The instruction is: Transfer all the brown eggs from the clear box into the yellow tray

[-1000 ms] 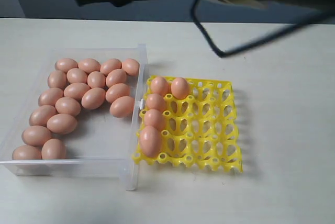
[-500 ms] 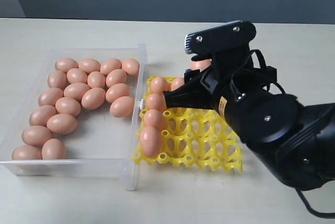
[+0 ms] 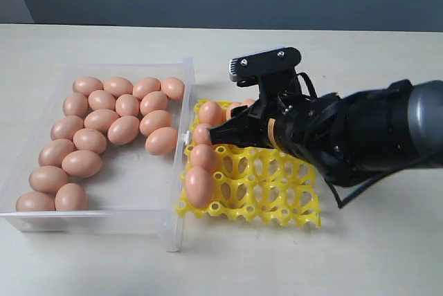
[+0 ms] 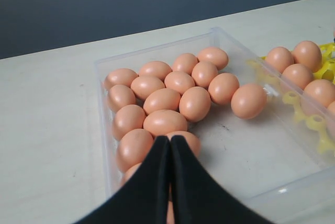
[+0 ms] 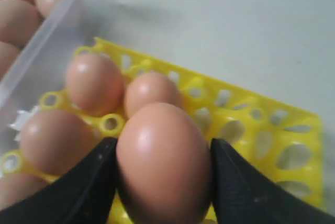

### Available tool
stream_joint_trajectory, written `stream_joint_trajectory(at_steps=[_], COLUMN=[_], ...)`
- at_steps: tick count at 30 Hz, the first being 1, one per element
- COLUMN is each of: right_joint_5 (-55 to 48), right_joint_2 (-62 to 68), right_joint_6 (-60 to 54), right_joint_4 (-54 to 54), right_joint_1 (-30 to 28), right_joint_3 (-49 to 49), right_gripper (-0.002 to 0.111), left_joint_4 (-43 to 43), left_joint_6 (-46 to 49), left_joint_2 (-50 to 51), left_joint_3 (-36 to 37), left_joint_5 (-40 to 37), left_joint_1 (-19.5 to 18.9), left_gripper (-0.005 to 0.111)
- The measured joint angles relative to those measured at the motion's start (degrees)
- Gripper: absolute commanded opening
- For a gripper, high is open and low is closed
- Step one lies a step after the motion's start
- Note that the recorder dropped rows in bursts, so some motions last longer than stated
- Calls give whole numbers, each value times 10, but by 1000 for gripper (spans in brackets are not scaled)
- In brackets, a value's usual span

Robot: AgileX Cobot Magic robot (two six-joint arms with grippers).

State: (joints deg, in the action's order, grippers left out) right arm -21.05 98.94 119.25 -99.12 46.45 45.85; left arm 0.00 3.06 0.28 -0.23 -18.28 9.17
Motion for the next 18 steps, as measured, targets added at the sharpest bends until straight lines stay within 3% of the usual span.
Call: stream_joint_trajectory(at_steps=[4,18], right_joint_5=[72,-5], right_joint_2=[7,7], right_joint_6=[-13,0], right_joint_4=[-1,-4], right_joint_1=[-29,-35], right_joint_3=[27,28], right_gripper=[0,0], left_joint_4=[0,0], left_joint_6=[0,0], left_joint_2=[0,0], left_joint_3=[0,0], left_joint_5=[0,0], left_joint_1=[0,0], left_gripper=[0,0])
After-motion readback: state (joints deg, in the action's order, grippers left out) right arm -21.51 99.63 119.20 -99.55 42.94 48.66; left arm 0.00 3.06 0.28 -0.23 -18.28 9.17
